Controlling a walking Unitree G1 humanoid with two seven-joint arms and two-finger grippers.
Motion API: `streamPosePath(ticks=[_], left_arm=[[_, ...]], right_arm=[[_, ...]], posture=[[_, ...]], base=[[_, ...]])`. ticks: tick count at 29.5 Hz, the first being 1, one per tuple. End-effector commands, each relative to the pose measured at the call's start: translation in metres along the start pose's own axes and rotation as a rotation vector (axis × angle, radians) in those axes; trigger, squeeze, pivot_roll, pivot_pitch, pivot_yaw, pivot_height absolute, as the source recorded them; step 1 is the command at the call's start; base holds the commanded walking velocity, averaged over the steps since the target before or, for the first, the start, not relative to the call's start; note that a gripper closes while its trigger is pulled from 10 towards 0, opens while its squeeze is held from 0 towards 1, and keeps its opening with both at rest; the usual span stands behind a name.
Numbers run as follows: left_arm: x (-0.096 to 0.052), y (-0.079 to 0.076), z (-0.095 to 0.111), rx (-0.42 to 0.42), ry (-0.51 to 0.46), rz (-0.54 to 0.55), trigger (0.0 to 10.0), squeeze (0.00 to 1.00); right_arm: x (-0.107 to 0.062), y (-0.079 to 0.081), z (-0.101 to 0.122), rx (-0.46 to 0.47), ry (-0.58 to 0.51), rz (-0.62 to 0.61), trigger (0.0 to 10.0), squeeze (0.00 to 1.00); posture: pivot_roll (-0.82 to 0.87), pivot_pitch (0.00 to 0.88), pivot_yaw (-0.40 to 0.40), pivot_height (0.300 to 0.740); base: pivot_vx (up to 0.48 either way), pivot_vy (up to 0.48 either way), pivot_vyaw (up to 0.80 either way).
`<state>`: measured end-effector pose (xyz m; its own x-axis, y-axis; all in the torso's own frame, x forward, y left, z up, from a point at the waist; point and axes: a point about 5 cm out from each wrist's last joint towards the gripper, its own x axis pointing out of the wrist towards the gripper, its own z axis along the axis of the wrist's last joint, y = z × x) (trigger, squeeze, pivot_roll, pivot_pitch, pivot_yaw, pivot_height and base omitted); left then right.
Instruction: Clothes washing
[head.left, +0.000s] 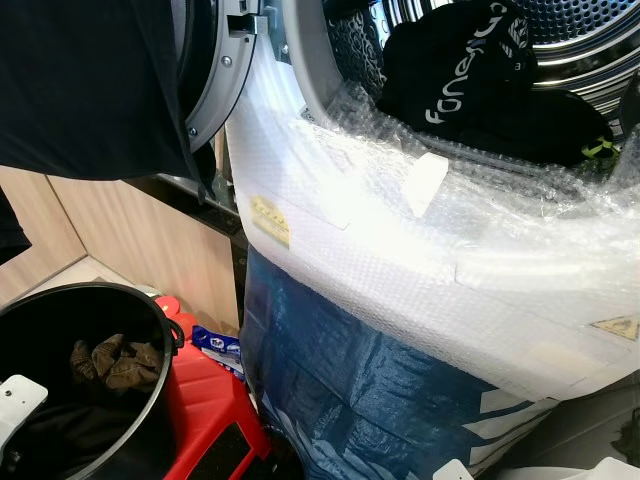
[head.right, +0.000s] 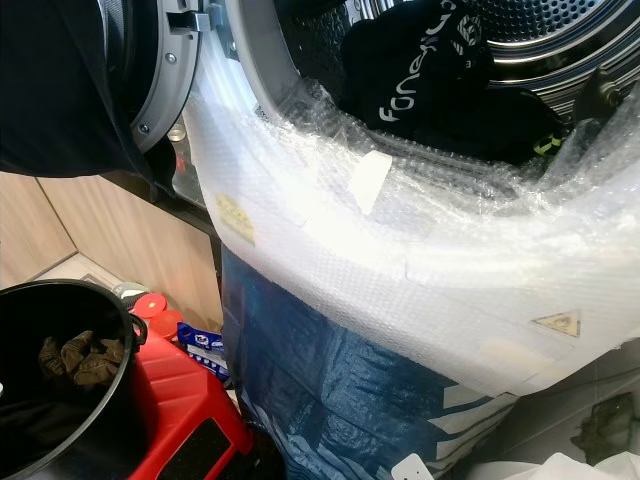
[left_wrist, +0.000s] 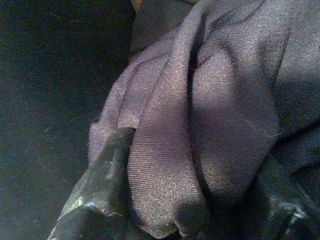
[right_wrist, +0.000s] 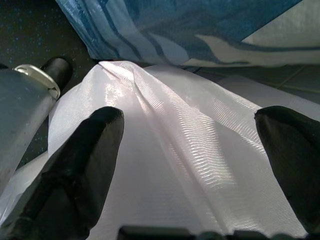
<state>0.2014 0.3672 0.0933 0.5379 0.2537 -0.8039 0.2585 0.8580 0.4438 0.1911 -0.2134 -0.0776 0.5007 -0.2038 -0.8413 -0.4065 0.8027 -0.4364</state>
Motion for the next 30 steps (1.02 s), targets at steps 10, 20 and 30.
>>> streamPosePath(ticks=[10,20,30], left_arm=[[0.001,0.005,-0.005,-0.011,0.016,0.015,0.0,0.00],[0.000,0.004,-0.005,-0.033,-0.008,0.008,0.0,0.00],[-0.003,0.009,-0.005,-0.046,-0.019,0.034,0.0,0.00]], right_arm=[[0.000,-0.002,0.000,0.012,0.000,-0.013,10.0,0.00],[0.000,0.003,-0.002,0.009,0.003,-0.004,10.0,0.00],[-0.001,0.008,0.000,0.014,0.000,0.004,10.0,0.00]], posture=[[0.22,0.126,-0.114,0.740],[0.22,0.125,-0.111,0.740],[0.23,0.119,-0.104,0.740]], base=[[0.000,0.000,0.00],[0.000,0.000,0.00],[0.000,0.000,0.00]])
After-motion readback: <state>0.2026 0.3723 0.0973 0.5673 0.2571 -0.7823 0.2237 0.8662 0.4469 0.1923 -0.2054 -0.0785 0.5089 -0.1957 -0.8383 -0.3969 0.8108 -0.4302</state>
